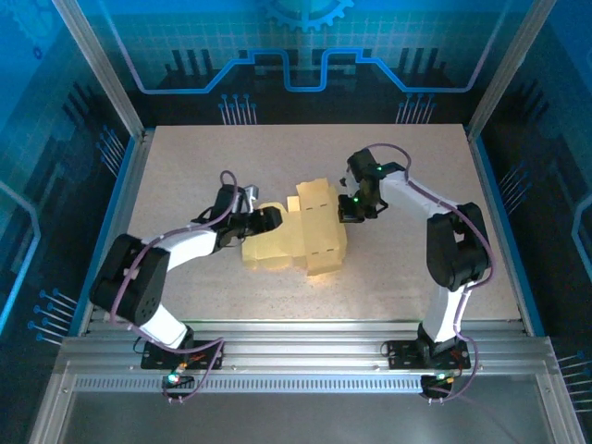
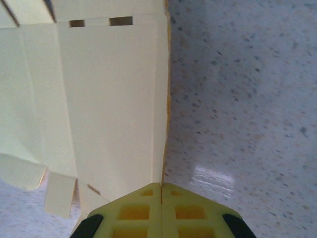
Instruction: Fold the paper box
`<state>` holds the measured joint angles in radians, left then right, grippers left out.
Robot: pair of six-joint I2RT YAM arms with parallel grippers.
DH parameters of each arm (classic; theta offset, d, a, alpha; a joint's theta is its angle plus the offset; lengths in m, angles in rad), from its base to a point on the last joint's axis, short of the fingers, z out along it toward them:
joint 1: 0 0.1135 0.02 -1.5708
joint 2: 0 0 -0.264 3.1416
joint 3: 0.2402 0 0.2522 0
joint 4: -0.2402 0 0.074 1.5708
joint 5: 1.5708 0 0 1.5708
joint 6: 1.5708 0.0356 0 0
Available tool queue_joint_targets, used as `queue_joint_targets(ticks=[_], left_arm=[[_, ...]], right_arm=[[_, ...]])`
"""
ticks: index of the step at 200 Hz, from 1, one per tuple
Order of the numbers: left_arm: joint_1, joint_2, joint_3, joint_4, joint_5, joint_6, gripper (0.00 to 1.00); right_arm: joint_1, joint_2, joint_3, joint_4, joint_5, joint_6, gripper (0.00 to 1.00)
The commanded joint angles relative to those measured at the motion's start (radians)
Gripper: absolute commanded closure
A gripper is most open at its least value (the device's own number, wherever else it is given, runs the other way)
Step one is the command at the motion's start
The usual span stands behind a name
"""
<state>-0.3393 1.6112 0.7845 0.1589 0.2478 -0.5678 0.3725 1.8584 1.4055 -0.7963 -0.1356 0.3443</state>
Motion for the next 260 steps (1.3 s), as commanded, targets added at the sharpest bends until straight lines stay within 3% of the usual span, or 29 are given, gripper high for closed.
queue_joint_targets(ticks=[1, 32, 59, 98, 117, 160, 204, 240, 260], left_arm=[[-0.028, 0.064, 0.063, 0.001, 0.02, -0.088, 0.39], [-0.048, 0.153, 0.128, -0.022, 0.051, -0.123, 0.53], [-0.064, 0.206, 0.141, -0.035, 0.042, -0.143, 0.71], [-0.064, 0.253, 0.13, -0.041, 0.011, -0.147, 0.83], [-0.061, 0.287, 0.131, -0.05, -0.005, -0.148, 0.89], [-0.061, 0.332, 0.132, -0.071, -0.022, -0.155, 0.9], [-0.043, 0.336, 0.115, -0.077, -0.029, -0.143, 0.9], [-0.036, 0.336, 0.112, -0.089, -0.038, -0.121, 0.89], [-0.036, 0.34, 0.12, -0.103, -0.041, -0.11, 0.89]], right_arm=[[0.017, 0.033, 0.052, -0.091, 0.135, -0.042, 1.0], [0.058, 0.08, 0.111, -0.129, 0.272, -0.045, 1.0], [0.103, 0.135, 0.158, -0.159, 0.38, -0.041, 1.0], [0.145, 0.163, 0.177, -0.131, 0.369, -0.013, 0.99], [0.158, 0.159, 0.174, -0.103, 0.332, -0.016, 0.9], [0.153, 0.105, 0.132, -0.016, 0.161, -0.038, 0.66], [0.051, -0.071, -0.045, 0.194, -0.032, 0.001, 0.45], [-0.124, -0.172, -0.222, 0.378, -0.198, 0.115, 0.44], [-0.201, -0.167, -0.267, 0.406, -0.229, 0.158, 0.45]])
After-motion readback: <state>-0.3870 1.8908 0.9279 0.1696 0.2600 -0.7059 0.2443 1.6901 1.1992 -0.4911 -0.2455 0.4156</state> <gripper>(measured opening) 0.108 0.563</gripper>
